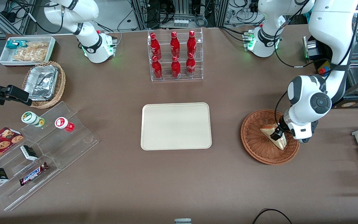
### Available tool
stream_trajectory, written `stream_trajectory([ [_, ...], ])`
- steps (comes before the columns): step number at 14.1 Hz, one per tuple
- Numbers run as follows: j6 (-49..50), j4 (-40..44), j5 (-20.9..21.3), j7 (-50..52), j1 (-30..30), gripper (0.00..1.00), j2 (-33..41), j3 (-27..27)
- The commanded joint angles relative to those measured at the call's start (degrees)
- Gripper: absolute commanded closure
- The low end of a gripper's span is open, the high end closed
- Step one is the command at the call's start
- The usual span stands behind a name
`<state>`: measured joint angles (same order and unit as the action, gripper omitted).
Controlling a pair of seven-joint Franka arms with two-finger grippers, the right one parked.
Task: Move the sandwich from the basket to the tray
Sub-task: 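Lower the left gripper and close it on the wrapped sandwich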
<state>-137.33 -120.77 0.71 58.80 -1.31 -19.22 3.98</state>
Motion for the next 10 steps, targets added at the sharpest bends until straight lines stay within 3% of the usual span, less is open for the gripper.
stream_trajectory([
  [1,-0.3,0.8,-0.2,2.0,-0.3,0.32,-1.5,0.1],
  [2,-0.1,1.0,-0.2,3.5,-0.3,0.57,-1.4,0.1],
  [3,0.2,1.2,-0.2,4.1,-0.3,0.75,-1.2,0.1],
  [4,1.1,1.5,-0.2,4.1,-0.3,0.85,-0.7,0.2],
  [8,14.6,10.4,-0.2,3.3,-0.3,0.86,-0.1,0.8],
  [10,19.5,15.0,0.0,2.2,-0.2,0.88,-0.5,3.8],
])
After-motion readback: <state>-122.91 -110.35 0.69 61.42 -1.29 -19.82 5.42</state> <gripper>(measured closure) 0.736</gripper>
